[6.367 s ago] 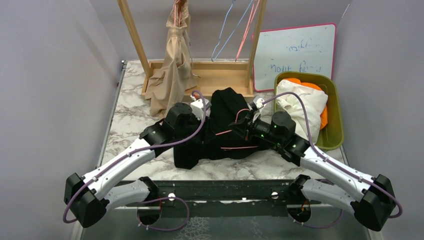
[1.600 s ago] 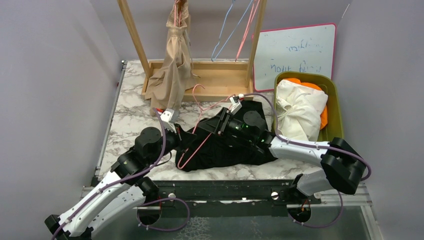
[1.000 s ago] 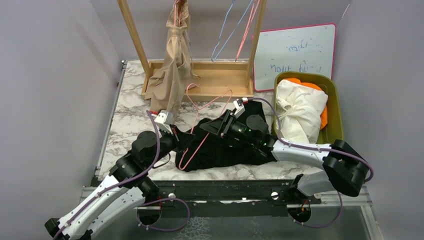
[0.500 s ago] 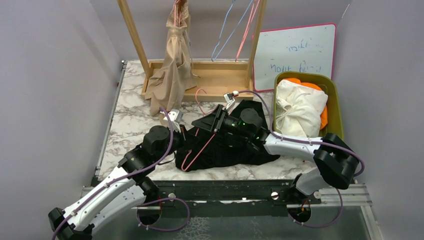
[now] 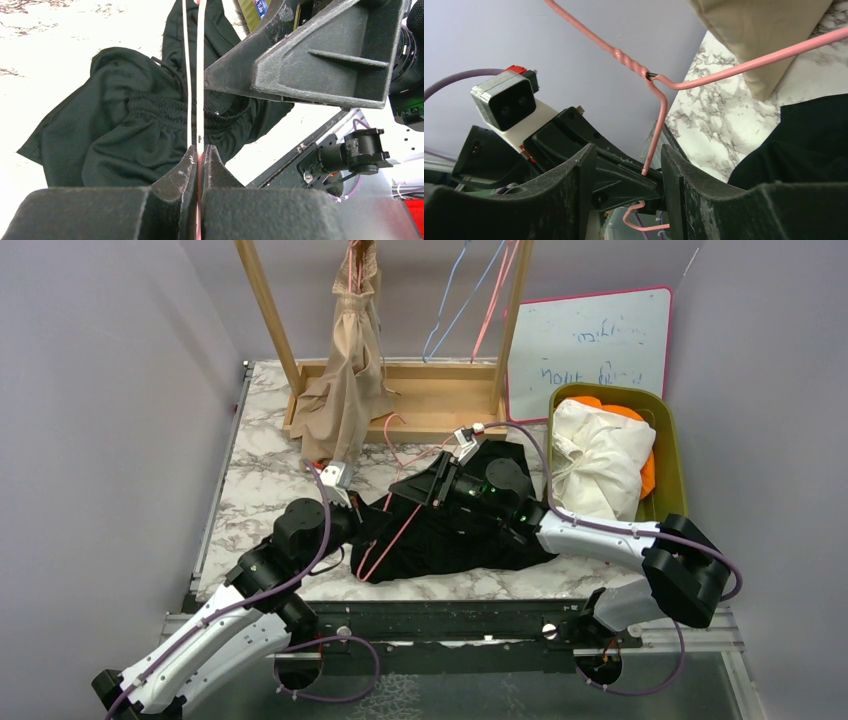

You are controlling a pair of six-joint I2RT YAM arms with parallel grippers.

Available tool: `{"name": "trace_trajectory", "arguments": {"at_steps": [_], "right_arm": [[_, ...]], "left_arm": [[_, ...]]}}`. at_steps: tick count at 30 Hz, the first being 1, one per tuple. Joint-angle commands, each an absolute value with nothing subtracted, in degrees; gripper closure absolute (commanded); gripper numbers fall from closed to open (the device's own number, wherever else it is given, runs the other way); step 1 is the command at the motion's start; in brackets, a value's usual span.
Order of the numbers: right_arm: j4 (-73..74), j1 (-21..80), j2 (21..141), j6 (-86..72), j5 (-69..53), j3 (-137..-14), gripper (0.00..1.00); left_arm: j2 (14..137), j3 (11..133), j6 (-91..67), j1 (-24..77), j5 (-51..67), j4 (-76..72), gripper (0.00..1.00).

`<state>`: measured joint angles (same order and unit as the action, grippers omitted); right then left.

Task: Remove the shorts from the hanger
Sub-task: Place the hanger on the clothes rod.

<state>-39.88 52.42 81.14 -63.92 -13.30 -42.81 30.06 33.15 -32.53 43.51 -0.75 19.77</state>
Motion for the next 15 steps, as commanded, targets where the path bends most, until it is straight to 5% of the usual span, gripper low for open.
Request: {"name": "trace_trajectory", "arguments": {"at_steps": [1, 7, 14, 15], "right_arm": [[-35.9, 52.6, 80.2, -61.8, -10.3, -43.1, 0.47], [-38.4, 52.6, 84.7, -61.5, -14.9, -46.9, 0.53], [-42.5, 52.6, 86.8, -63.8, -12.8, -47.4, 0.94], [-42.3, 52.5, 86.4, -63.6, -12.0, -47.4, 0.98]], "left_arm": [[30.0, 33.4, -33.3, 43.4, -1.8, 17.3, 1.00], [30.3, 33.4, -32.5, 43.4, 1.4, 15.5, 1.00], [30.0, 33.5, -32.9, 43.4, 0.6, 16.9, 0.99], [29.6, 33.4, -33.1, 43.4, -0.3, 17.5, 0.92]]}}
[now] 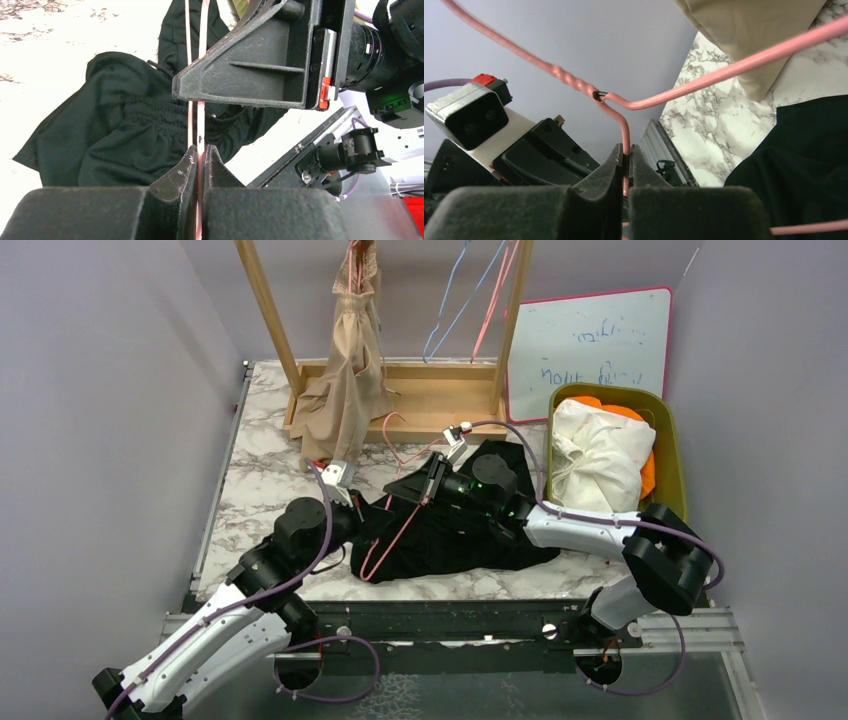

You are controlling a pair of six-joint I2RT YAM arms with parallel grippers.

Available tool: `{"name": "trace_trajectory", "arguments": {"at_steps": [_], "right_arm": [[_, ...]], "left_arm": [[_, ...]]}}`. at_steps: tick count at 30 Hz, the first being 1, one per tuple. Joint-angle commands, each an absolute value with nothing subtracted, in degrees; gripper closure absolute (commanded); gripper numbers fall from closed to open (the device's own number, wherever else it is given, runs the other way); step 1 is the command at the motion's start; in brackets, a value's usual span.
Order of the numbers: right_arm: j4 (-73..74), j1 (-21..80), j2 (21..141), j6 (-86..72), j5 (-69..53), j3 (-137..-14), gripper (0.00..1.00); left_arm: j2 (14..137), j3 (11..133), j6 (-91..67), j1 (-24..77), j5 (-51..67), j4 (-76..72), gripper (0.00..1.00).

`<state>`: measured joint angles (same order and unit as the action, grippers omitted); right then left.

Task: Remove the shorts from the hanger
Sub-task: Place the hanger on the clothes rod.

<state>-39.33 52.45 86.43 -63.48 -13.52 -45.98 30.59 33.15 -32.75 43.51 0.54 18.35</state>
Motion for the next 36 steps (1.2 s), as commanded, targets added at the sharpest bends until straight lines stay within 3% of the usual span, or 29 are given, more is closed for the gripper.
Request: {"name": "trace_trajectory", "arguments": {"at_steps": [1, 3, 7, 15, 19, 29, 33, 36], "right_arm": [[-41.6, 52.6, 86.1, -63.6, -11.1, -47.4, 0.99], [-39.2, 52.6, 85.4, -64.2, -9.4, -47.7, 0.99], [-35.3, 51.4, 84.3, -67.5, -8.6, -48.3, 0.99], [-33.7, 47.9, 85.6, -71.6, -13.2, -50.2, 0.99], [-32.2, 47.0, 85.3, -71.2, -13.2, -51.0, 0.99], [-32.2, 46.8, 85.6, -70.9, -15.1, -50.7, 0.99], [-33.3, 46.7, 86.7, -71.3, -15.9, -50.6, 0.99], [-34.0, 46.7, 87.0, -70.5, -16.8, -50.8, 0.98]], "left_arm": [[29.2, 33.2, -33.2, 43.4, -0.8, 18.0, 0.86], [28.3, 33.2, -33.6, 43.4, -1.6, 19.2, 0.70], [29.0, 35.4, -36.6, 43.4, -3.0, 26.5, 0.56], [28.4, 37.3, -37.8, 43.4, 0.2, 35.3, 0.46], [28.2, 38.7, -37.9, 43.4, -0.1, 38.9, 0.47], [25.1, 38.6, -38.2, 43.4, -2.4, 38.6, 0.73], [24.1, 38.4, -38.4, 43.4, -2.0, 38.6, 0.97], [23.6, 38.5, -38.4, 43.4, -2.0, 38.6, 1.00]]}}
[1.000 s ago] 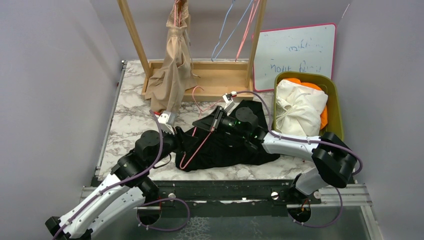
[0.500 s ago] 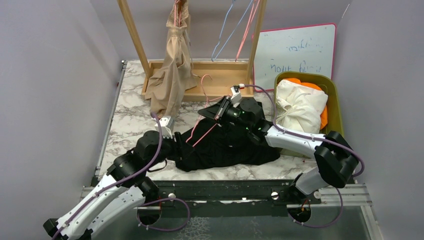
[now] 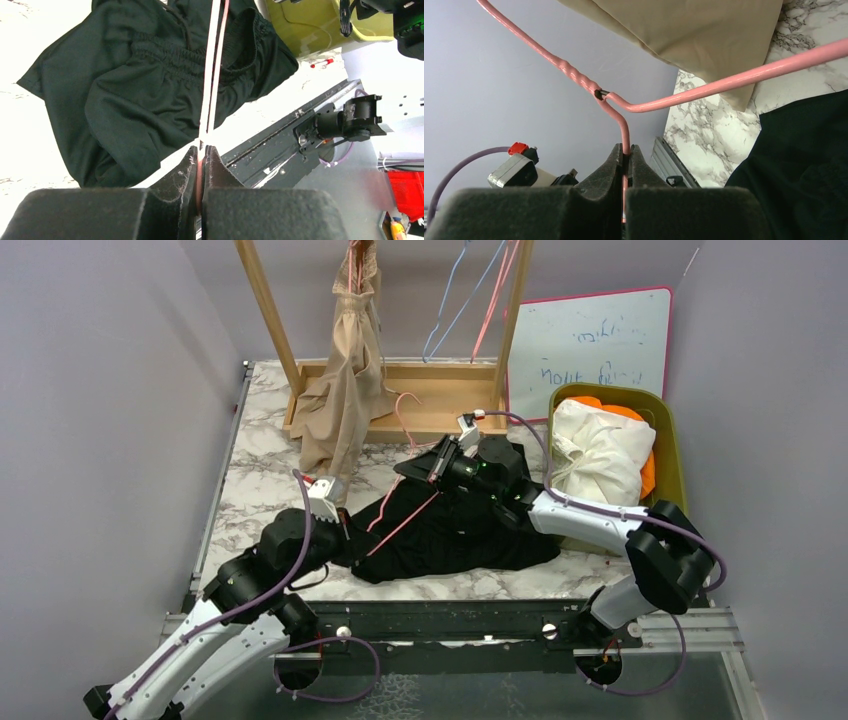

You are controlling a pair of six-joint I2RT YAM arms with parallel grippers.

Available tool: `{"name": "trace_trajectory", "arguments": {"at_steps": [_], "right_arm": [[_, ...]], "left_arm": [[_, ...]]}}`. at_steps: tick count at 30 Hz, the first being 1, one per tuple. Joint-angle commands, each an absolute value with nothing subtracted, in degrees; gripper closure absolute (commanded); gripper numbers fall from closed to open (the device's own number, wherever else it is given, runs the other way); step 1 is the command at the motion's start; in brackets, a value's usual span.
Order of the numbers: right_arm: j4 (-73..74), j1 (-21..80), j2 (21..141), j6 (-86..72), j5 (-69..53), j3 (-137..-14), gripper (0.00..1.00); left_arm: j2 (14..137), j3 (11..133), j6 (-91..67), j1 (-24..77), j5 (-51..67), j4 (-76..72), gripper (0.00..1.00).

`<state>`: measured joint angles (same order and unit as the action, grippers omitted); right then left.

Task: Remove the shorts from the hanger
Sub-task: Place the hanger on the clothes rod.

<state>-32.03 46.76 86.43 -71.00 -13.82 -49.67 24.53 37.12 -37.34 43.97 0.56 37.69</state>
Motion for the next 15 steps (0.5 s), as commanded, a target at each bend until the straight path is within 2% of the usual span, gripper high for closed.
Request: {"name": "trace_trajectory", "arguments": {"at_steps": [1, 7, 9, 15], "right_arm": [[-34.4, 46.7, 87.0, -70.1, -17.1, -50.7, 0.94], [-34.4, 46.7, 85.9, -67.2, -20.5, -50.7, 0.60], [-33.8, 46.7, 85.1, -66.3, -21.7, -50.6, 0.53], [-27.4, 46.7, 78.9, -61.8, -21.0, -47.9, 0.48]], "left_arm": [[23.4, 38.5, -38.3, 43.4, -2.2, 38.6, 1.00], [22.9, 40.9, -37.1, 43.4, -6.7, 38.6, 1.00], [23.9, 42.4, -35.8, 43.4, -8.7, 38.7, 1.00], [32.3, 48.9, -28.6, 43.4, -7.9, 38.6, 1.00]]}}
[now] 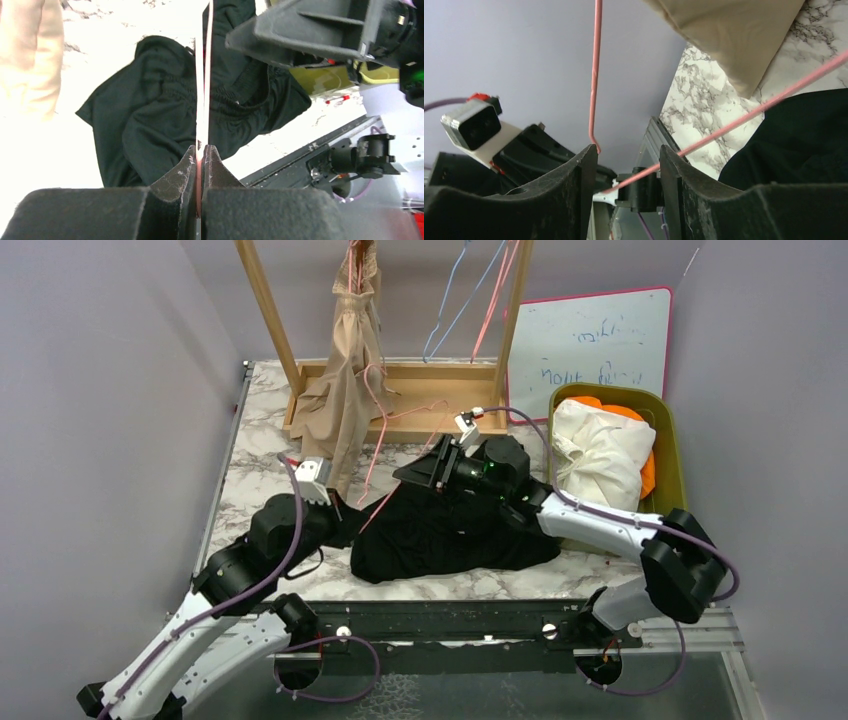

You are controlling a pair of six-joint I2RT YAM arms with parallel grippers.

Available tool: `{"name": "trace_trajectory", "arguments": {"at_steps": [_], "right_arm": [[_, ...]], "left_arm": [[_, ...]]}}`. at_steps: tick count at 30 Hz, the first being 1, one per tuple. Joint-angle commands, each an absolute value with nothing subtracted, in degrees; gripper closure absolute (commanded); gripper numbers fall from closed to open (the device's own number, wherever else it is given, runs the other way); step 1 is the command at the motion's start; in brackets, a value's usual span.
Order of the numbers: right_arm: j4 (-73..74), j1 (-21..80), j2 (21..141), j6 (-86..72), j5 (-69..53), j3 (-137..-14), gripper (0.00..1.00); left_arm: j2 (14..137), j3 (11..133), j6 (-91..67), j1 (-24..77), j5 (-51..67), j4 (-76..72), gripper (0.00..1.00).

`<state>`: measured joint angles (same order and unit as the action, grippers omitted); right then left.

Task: Remove the shorts from the hanger
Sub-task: Place the hanger on the clothes rod.

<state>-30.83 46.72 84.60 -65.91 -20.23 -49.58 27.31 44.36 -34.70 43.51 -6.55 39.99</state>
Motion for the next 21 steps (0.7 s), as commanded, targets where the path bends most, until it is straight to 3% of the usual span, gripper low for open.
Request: {"name": "trace_trajectory", "arguments": {"at_steps": [1, 8, 21], "right_arm": [[-26.1, 46.7, 77.2, -61.2, -19.6, -46.9, 0.48], [-7.0, 46.7, 54.7, -56.8, 0.4, -34.2, 0.41], [3.8, 46.7, 36.5, -52.3, 5.2, -26.6, 0.38]], "left_arm": [[33.9, 49.9, -27.4, 43.4, -7.4, 38.7, 1.00], [41.6, 59.0, -21.4, 43.4, -19.4, 38.9, 1.00], [60.6, 76.9, -11.2, 43.4, -22.2, 36.5, 1.00]]}}
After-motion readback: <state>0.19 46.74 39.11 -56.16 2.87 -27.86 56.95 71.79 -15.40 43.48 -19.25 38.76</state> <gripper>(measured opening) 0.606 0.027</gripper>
